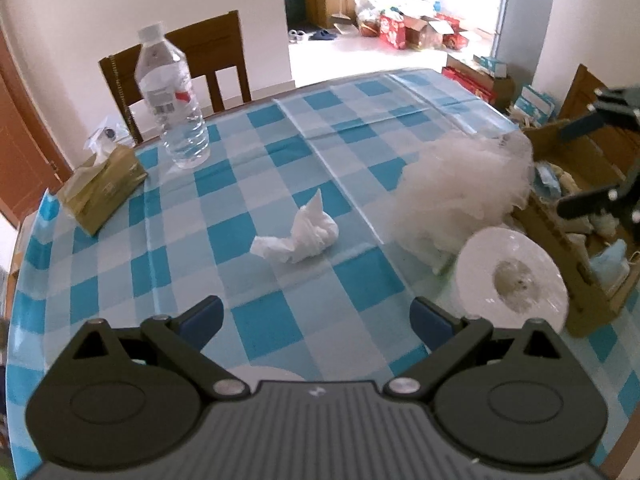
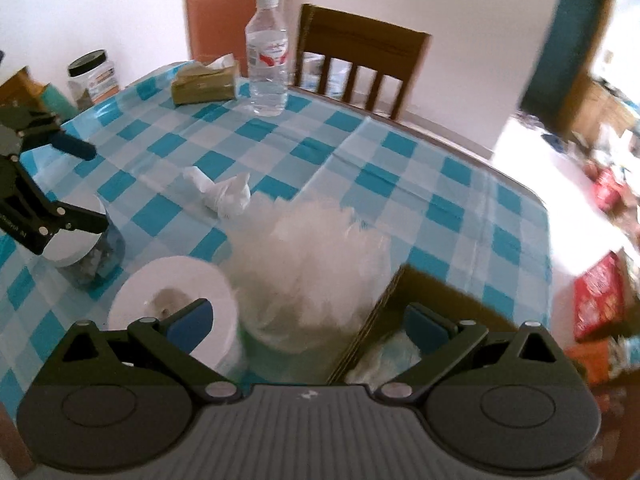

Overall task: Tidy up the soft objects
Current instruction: 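Grasp the white mesh bath puff with the right tool while the left grasps the white knotted cloth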

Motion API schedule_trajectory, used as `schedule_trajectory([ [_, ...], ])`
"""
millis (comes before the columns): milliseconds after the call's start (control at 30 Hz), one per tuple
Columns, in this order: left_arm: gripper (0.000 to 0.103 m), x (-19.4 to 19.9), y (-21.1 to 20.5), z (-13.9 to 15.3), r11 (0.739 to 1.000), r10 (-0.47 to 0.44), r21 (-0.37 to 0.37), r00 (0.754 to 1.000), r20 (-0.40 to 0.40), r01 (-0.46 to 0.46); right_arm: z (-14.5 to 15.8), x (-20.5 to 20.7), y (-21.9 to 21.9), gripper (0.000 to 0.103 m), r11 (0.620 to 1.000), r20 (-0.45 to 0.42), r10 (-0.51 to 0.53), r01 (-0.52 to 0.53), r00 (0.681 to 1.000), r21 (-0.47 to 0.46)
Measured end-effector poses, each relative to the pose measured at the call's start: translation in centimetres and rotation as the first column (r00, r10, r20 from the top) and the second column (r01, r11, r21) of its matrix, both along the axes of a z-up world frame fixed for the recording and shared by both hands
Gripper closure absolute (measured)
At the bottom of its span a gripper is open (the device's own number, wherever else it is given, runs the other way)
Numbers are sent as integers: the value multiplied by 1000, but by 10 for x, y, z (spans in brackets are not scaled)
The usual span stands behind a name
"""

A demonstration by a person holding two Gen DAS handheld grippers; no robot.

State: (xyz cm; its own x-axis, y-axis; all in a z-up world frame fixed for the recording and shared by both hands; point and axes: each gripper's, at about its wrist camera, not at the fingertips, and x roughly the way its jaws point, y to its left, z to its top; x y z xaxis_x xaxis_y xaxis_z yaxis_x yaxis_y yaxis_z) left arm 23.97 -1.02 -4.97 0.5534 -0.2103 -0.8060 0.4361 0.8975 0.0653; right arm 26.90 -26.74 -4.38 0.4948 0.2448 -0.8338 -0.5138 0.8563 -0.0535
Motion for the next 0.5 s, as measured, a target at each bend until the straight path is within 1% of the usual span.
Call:
schedule_trajectory([
  [100, 4, 18, -4, -2, 999, -24, 21, 1000, -9, 24, -2, 25, -6, 0, 998, -16, 63, -63, 998, 9],
  [167, 6, 30, -7, -4, 998, -55, 37, 998, -3, 55, -4, 41, -7, 0, 995, -26, 101, -101, 995, 11],
  [267, 11, 52, -12, -12, 993, -96, 61, 995, 0, 96, -7, 62, -6, 0, 989, -52, 149, -147, 988, 30],
  [433, 27, 88, -18, -31, 981, -183, 59, 983, -34, 185, -15, 84, -1, 0, 974, -97, 224, -221, 970, 39],
  [500, 29, 99, -22, -39, 974, -216, 65, 976, -38, 219, -19, 89, 2, 0, 969, -123, 248, -245, 961, 43],
])
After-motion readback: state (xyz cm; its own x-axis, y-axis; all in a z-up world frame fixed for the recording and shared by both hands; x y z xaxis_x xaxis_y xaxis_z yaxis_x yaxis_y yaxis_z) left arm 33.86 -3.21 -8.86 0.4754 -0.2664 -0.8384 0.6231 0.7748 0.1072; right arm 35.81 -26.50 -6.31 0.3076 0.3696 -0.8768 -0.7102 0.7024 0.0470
